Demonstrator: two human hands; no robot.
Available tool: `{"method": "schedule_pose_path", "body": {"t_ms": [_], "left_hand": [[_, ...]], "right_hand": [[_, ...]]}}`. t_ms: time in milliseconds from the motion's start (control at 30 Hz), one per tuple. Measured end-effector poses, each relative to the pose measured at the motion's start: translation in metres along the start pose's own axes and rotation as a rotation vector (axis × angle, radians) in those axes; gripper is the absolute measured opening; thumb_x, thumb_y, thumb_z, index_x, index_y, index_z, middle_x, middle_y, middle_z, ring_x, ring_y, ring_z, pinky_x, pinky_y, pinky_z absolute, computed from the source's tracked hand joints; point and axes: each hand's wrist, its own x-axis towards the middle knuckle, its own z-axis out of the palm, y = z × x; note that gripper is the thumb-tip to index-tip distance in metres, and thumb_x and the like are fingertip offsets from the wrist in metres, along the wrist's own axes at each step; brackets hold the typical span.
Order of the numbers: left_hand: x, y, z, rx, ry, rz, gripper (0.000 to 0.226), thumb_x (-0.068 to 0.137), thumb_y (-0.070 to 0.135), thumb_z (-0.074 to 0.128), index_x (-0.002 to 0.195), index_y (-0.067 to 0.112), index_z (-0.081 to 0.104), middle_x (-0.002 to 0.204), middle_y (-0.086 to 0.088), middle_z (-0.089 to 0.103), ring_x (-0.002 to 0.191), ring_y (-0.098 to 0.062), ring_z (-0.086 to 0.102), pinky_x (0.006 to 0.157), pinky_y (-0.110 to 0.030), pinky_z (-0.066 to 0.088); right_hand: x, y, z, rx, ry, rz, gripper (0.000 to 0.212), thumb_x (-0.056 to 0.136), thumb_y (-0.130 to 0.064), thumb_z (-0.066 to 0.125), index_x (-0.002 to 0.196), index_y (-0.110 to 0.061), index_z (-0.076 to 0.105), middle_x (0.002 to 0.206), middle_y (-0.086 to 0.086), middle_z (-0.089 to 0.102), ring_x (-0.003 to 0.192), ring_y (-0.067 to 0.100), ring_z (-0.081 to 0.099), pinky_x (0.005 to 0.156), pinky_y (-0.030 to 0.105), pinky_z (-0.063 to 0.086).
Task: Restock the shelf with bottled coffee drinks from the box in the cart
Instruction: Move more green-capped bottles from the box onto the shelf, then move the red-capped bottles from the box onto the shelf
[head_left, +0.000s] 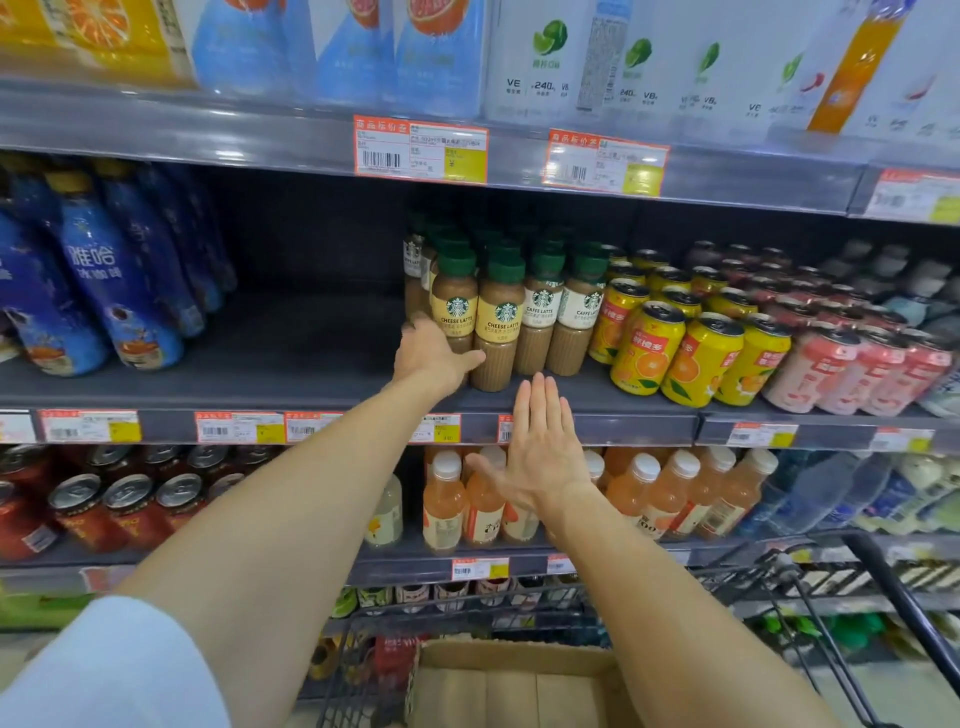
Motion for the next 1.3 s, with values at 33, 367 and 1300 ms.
{"method": "schedule_pose_path", "body": {"t_ms": [33, 367, 1300], "left_hand": [[-0.007, -0.004, 0.001, 0.02, 0.009, 0.001, 0.082, 0.08, 0.04, 0.075, 0.139, 0.003, 0.033, 0.14, -0.015, 0.043, 0.129, -0.03, 0.044, 0.1, -0.038, 0.041], [-0.094, -0.089, 0.011, 0.705, -0.051, 0.681, 0.076, 0.095, 0.058, 0.022, 0.151, 0.007, 0.024, 0.159, -0.013, 0.02, 0.148, -0.024, 0.016, 0.12, -0.043, 0.013], [-0.301, -0.167, 0.233, 0.769, -0.846, 0.461, 0.071, 0.1, 0.054, 0.018, 0.154, 0.009, 0.007, 0.162, -0.008, 0.003, 0.149, -0.021, 0.006, 0.12, -0.04, 0.009]], "right_hand": [[-0.002, -0.001, -0.003, 0.02, -0.016, 0.007, 0.109, 0.086, -0.079, 0.021, 0.151, 0.001, -0.016, 0.159, 0.021, -0.02, 0.148, 0.032, -0.018, 0.122, 0.046, -0.001], [-0.072, -0.018, 0.029, 0.286, 0.019, 0.091, 0.089, 0.096, -0.067, 0.02, 0.154, -0.004, -0.006, 0.162, 0.012, -0.015, 0.15, 0.022, -0.014, 0.123, 0.04, -0.001], [-0.311, 0.085, 0.229, 0.363, -0.631, 0.186, 0.078, 0.101, -0.056, 0.02, 0.154, 0.0, 0.008, 0.163, 0.015, 0.005, 0.151, 0.025, 0.0, 0.122, 0.036, 0.003]]}}
